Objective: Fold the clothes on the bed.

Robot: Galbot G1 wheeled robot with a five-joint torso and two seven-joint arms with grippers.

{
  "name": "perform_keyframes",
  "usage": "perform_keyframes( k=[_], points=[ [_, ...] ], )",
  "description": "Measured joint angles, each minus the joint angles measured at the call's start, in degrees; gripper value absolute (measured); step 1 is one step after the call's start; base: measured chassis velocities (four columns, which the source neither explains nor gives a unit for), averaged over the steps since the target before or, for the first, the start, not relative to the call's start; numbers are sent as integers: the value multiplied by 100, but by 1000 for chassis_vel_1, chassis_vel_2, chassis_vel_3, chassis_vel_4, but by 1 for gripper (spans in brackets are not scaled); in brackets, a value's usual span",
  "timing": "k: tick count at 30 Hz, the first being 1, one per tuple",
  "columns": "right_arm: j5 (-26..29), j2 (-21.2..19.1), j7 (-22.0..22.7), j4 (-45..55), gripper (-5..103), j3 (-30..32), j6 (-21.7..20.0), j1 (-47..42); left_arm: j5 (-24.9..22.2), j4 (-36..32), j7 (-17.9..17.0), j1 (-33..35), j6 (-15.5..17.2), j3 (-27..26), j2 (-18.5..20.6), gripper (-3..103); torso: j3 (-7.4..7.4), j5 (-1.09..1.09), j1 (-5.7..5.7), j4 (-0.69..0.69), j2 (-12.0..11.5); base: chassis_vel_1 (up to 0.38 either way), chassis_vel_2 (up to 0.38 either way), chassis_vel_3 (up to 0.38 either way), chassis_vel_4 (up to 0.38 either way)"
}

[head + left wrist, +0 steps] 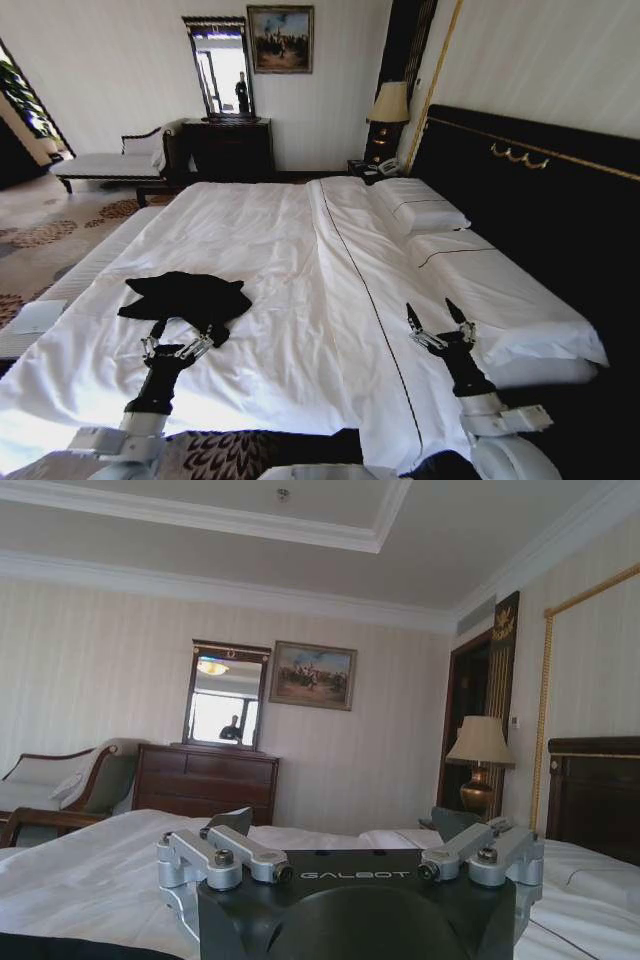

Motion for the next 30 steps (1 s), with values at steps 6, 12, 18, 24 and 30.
perform_keyframes(
  k=[6, 12, 18, 24, 30],
  points=[
    [-53, 79, 65, 41, 100, -69, -163, -1, 4, 85, 3, 47, -130, -14, 37, 100, 0, 0, 0, 1, 0, 0, 0, 0, 0],
    [-202, 245, 106, 13, 100, -133, -169, -18, -53, 169, -36, 39, -172, -65, 178, 100, 0, 0, 0, -1, 0, 0, 0, 0, 0],
    [-279, 319, 108, -25, 100, -185, -151, -12, -54, 184, -55, 54, -201, -84, 196, 100, 0, 1, 0, 0, 0, 0, 0, 0, 0],
    [-291, 347, 114, -68, 100, -193, -80, -6, -51, 188, -92, 60, -214, -96, 198, 100, 0, 0, 0, 0, 0, 0, 0, 0, 0],
    [-282, 362, 121, -84, 100, -188, -32, 2, 5, 223, -113, 58, -246, -75, 155, 100, 0, 0, 0, 0, 0, 0, 0, 0, 0]
  ],
)
